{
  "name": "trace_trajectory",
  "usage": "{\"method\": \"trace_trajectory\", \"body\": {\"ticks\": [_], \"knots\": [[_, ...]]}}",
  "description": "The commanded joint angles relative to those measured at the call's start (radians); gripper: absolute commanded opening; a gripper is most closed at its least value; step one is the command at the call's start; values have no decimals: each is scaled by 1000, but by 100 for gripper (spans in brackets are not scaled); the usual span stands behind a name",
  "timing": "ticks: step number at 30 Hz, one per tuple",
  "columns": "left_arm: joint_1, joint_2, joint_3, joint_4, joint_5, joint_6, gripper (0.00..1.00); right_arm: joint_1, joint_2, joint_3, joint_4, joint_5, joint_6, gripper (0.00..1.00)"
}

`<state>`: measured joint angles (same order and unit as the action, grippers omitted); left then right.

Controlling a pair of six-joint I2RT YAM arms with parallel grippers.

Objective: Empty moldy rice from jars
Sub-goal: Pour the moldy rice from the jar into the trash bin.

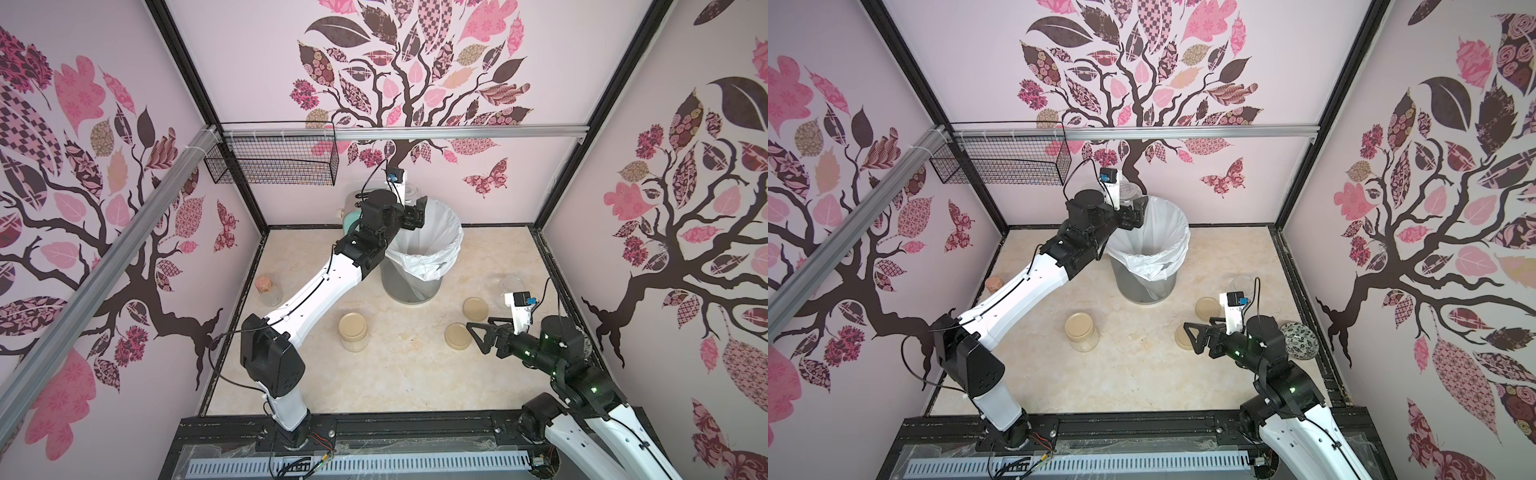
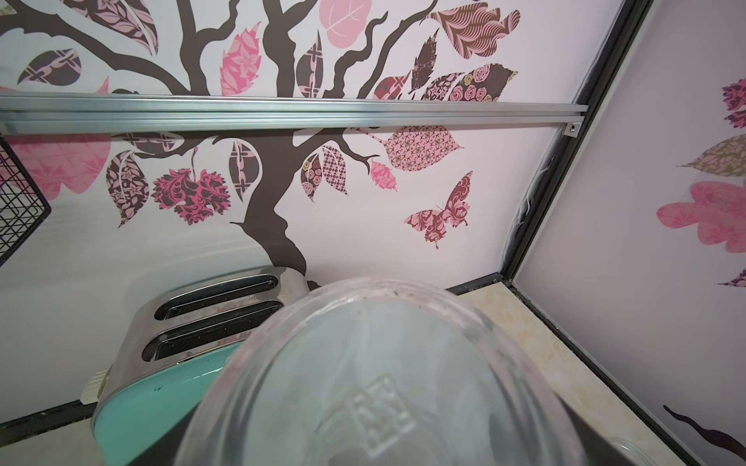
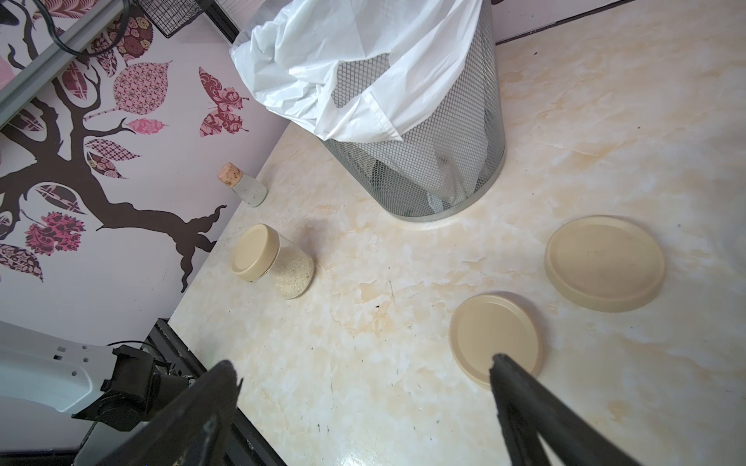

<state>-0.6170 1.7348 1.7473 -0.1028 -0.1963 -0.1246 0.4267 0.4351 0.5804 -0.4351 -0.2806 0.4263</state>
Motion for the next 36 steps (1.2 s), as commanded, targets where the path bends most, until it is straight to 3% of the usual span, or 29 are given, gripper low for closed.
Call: {"method": "trace_trajectory", "body": {"ticks": [1,6,10,15,26,32,36], "knots": [[-49,-30,10,100,-31,79,66,-2,-11,28,-9,15,-4,99],[1,25,75,7,6,0,64,-2,-19,17,10,-13,11,99],[-114,3,49,67,-109,248,65,-2,-36,22,-8,9,4,99],[-117,12,34,99,-164,365,66,-2,-38,22,-8,0,8,99],[-140,-11,-118,470,-231,610,63,-3,-49,21,-24,4,15,99],[-151,19,-173,667,-260,808,62,-2,-48,24,-31,7,14,99],[-151,10,-183,731,-247,816,62,-2,-46,22,-32,4,16,99]]}}
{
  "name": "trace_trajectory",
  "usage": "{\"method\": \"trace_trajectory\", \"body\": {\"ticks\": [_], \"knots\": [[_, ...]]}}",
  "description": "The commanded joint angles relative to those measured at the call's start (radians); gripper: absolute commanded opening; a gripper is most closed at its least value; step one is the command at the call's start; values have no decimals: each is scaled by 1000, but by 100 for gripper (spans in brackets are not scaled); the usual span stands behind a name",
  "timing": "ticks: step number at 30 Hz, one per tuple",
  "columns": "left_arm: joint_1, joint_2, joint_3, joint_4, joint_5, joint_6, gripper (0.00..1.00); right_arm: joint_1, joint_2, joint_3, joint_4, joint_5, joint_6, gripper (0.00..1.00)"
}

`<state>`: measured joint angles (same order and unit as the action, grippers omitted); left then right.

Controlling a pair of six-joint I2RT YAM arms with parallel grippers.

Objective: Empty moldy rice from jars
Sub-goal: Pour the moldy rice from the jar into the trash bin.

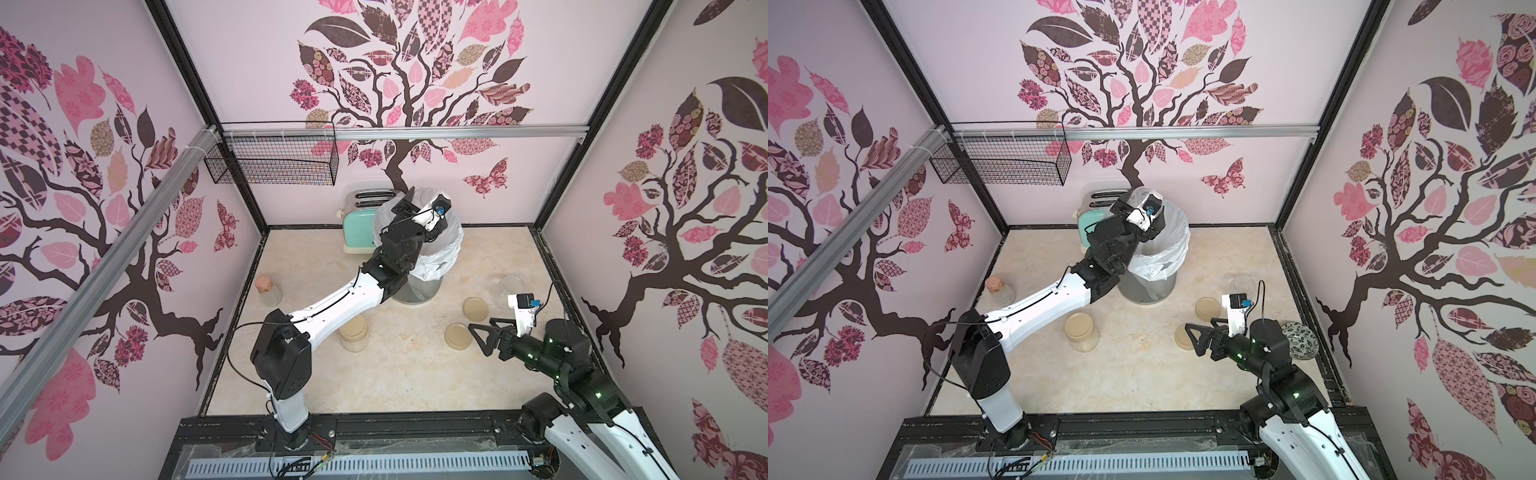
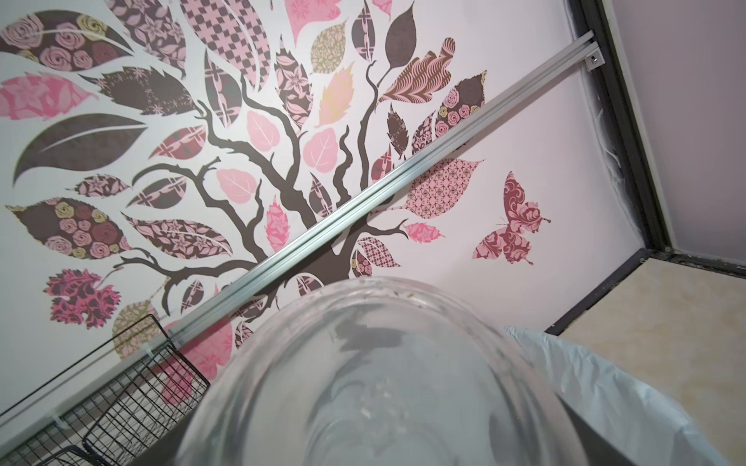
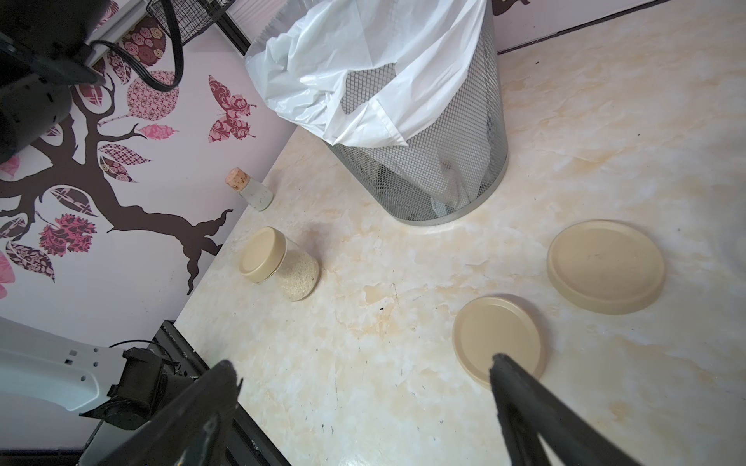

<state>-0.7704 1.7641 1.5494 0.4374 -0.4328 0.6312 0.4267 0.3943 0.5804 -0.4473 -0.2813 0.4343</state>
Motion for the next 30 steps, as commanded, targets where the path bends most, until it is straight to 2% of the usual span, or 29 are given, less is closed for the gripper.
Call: {"method": "trace_trajectory", "body": {"ticks": [1,7,9,13,17,20,26,30], "knots": [[2,-22,16,199,-12,56,62,-2,-4,24,-19,7,9,99],[5,-4,39,221,-38,35,63,-2,2,26,-16,8,7,99],[9,-8,53,161,-56,-56,65,-2,3,26,-16,8,7,99],[33,-52,107,-110,-42,-365,65,-3,5,29,-16,10,7,99],[101,-90,166,-350,70,-689,63,-2,4,26,-19,10,6,99],[173,-119,178,-432,191,-893,61,-2,2,20,-16,9,7,99],[271,-161,113,-357,421,-1105,61,-3,1,6,2,-1,16,99],[304,-170,80,-310,500,-1186,61,-2,-1,7,-1,-4,17,99]]}}
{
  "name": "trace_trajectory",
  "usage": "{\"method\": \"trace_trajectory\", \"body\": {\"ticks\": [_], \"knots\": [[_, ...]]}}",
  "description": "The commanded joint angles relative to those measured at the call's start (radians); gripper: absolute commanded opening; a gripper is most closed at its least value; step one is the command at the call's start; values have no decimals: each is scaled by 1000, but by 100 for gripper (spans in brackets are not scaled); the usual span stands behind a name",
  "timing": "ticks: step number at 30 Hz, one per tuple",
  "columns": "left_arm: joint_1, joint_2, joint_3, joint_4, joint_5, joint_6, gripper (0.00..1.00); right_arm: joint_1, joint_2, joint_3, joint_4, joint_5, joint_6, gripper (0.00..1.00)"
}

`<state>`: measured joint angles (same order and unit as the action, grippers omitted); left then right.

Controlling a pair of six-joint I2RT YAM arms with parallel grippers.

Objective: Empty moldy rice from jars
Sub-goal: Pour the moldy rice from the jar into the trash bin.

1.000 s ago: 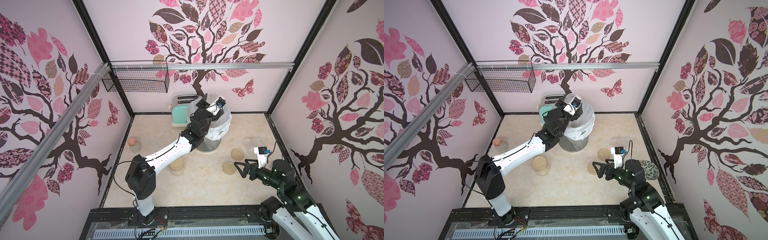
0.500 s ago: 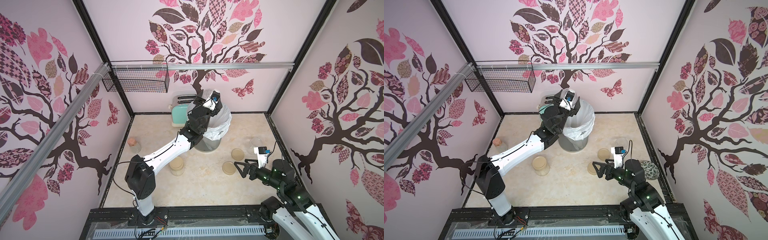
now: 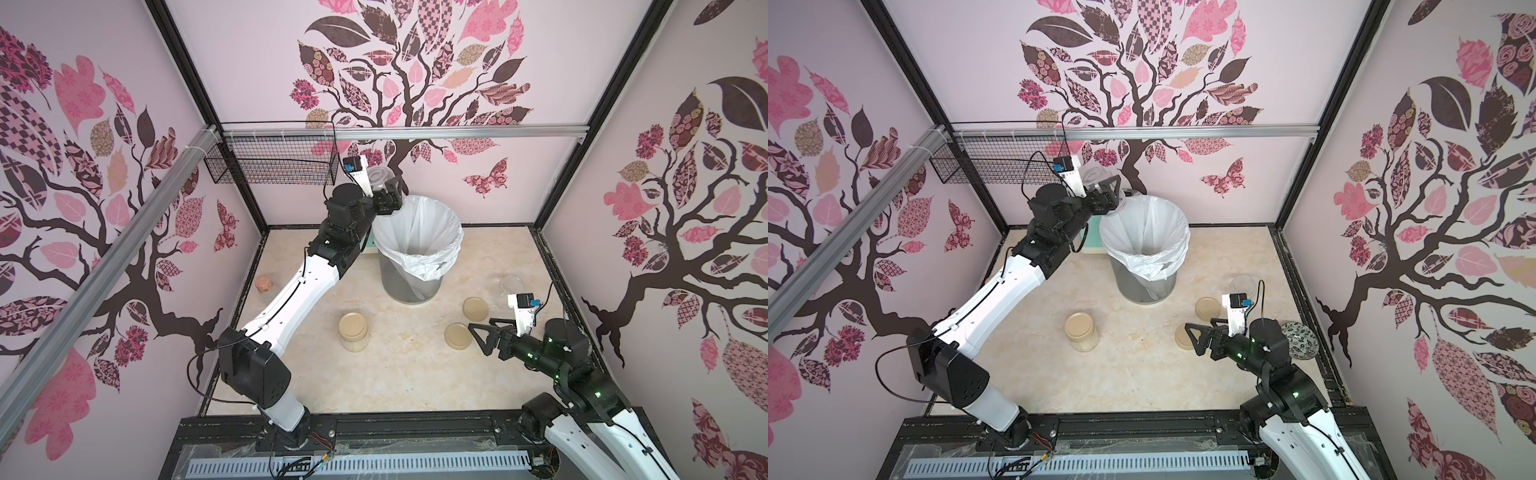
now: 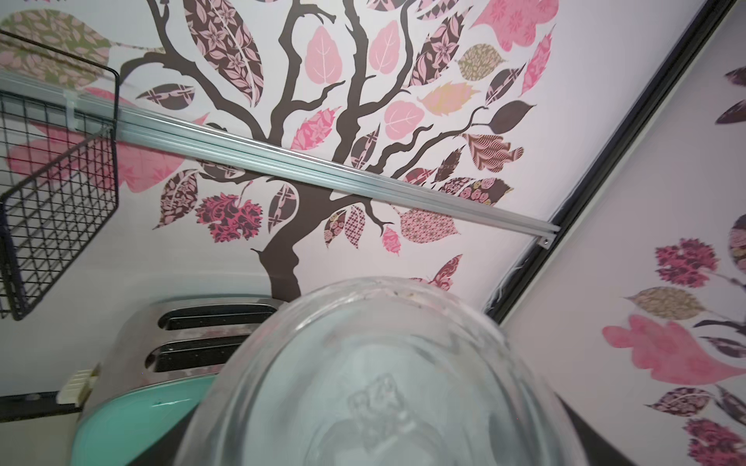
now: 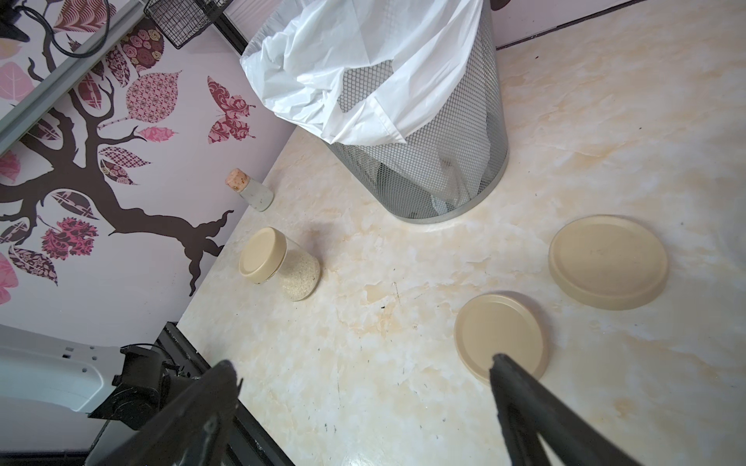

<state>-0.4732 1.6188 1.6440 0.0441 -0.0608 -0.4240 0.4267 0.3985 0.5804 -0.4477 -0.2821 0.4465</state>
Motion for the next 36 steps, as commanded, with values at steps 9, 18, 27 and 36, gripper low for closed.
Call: {"method": "trace_trajectory", "body": {"ticks": [9,18,27,36], "knots": [[139,45,-43,322,406,-529,61,-2,-16,8,-8,3,8,99],[176,148,-33,561,519,-841,61,-2,-18,8,-9,4,8,99],[177,194,9,604,585,-868,61,-3,-27,5,-16,7,5,99],[66,62,141,-80,333,-72,60,-2,-25,-4,1,2,11,99]]}}
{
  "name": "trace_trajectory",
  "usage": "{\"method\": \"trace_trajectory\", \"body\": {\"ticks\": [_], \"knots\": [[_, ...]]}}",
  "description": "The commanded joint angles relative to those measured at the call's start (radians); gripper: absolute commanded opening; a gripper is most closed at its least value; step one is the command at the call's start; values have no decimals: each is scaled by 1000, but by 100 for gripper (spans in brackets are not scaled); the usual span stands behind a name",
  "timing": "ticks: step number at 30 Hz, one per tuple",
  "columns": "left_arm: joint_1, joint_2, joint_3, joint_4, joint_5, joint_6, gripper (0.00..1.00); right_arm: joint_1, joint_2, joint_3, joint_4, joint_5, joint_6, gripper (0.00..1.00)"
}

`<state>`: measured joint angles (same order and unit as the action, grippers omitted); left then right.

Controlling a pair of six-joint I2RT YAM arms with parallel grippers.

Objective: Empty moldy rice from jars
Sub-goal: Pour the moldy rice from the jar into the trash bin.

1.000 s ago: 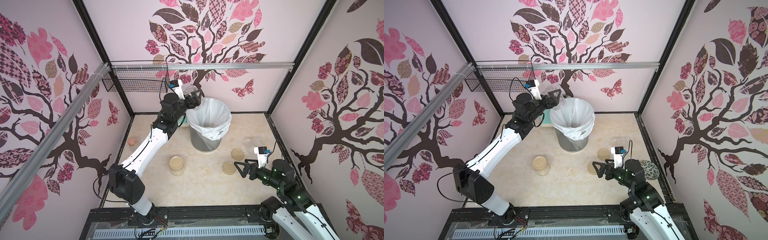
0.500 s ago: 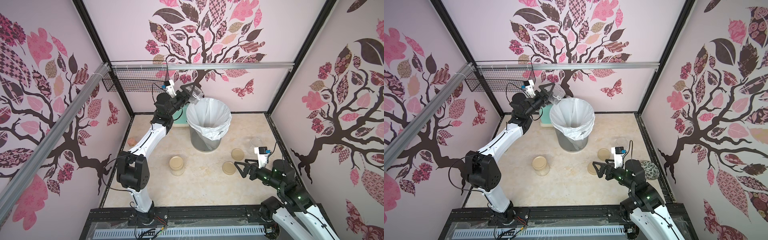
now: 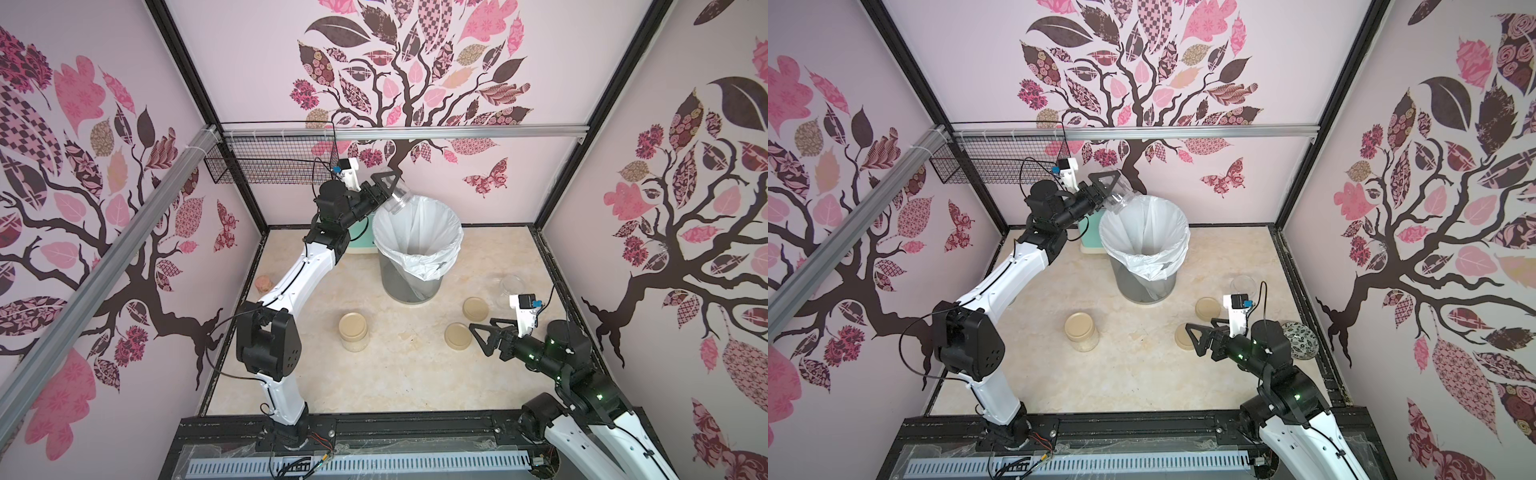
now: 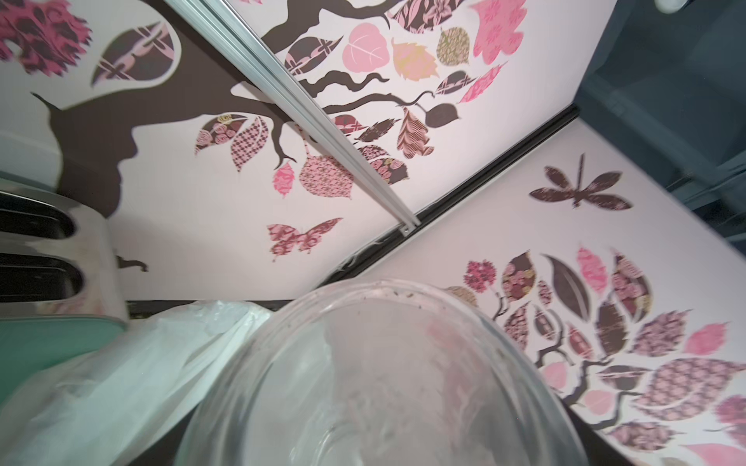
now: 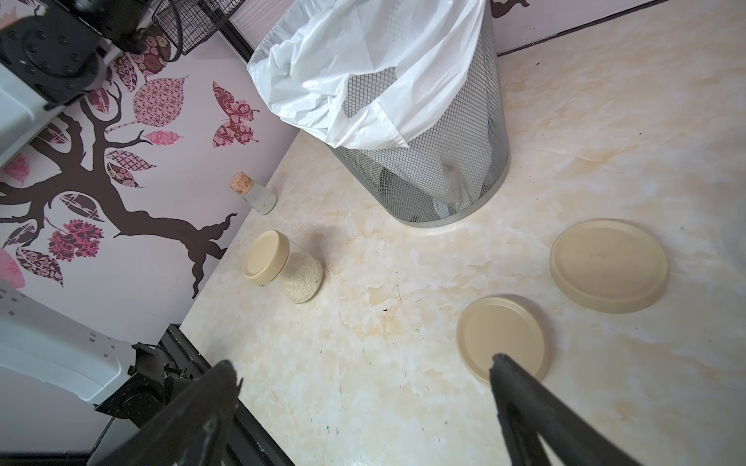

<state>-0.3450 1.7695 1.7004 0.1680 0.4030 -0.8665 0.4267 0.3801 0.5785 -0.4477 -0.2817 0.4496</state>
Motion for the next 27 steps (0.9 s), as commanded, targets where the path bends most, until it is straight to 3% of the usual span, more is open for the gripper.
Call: {"method": "trace_trajectory", "body": {"ticks": [1,7,12,14,20,27], "knots": [[-97,-86,117,-275,-195,488,60,-2,-5,-5,5,-1,9,100],[-245,-25,218,-426,-477,939,60,-2,8,-1,15,-11,9,99],[-388,40,190,-351,-765,1395,62,-3,0,2,0,-2,4,99],[-412,61,170,-294,-829,1494,62,-2,-2,0,-2,-2,4,100],[-415,73,141,-219,-846,1536,62,-2,-4,6,-10,1,0,99],[-411,56,129,-196,-875,1441,63,-2,-4,6,-9,-1,-1,99]]}}
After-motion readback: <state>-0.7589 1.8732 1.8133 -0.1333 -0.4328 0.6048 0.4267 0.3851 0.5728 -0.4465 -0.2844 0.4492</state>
